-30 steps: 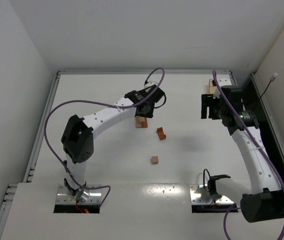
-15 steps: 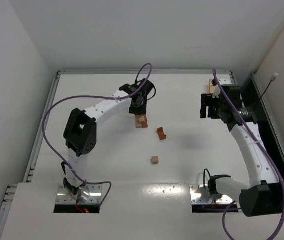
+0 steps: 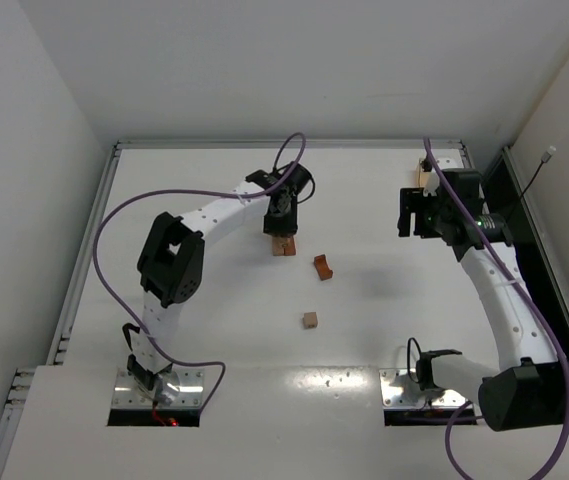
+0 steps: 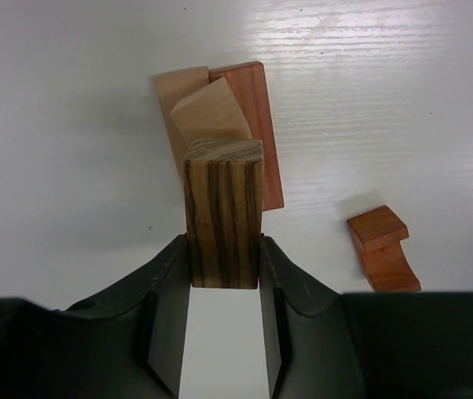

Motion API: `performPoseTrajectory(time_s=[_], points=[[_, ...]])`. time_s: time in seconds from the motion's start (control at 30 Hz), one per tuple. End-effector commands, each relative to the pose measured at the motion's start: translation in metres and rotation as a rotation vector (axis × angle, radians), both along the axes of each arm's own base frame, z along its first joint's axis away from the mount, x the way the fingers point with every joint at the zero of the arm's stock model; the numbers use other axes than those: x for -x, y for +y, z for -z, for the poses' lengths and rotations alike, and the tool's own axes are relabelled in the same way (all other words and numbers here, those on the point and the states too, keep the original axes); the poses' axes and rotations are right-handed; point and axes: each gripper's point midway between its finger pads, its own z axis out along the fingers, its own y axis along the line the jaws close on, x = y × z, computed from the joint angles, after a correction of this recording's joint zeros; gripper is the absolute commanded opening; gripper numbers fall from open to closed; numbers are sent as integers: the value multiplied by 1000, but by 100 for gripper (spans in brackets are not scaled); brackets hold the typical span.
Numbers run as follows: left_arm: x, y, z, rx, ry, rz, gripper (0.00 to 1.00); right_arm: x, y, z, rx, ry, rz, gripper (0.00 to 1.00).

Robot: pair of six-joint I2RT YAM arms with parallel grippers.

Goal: Build the wood block tower

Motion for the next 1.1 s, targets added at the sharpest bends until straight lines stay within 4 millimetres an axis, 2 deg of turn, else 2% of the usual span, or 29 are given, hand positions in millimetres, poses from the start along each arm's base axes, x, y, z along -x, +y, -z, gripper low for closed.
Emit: performPoseTrajectory(time_s=[0.0, 0.17, 0.2, 0.27, 0.37, 1.07], points=[[-13, -7, -17, 48, -30, -24, 0, -11, -1, -16, -21, -58, 13, 69], [-23, -9, -16, 54, -38, -33, 0, -11, -4, -16, -21, -58, 22, 69], [-26, -5, -10, 46, -29, -44, 0, -11, -4, -16, -28, -58, 28, 69], [-33, -4, -18, 60, -47, -53, 0, -11, -4, -16, -28, -58, 28, 69], [-33, 1, -8, 42, -24, -63, 0, -12, -4, -13, -28, -49, 28, 69], [-31, 2, 5, 34, -7, -71, 0, -20, -1, -7, -39, -36, 15, 69]])
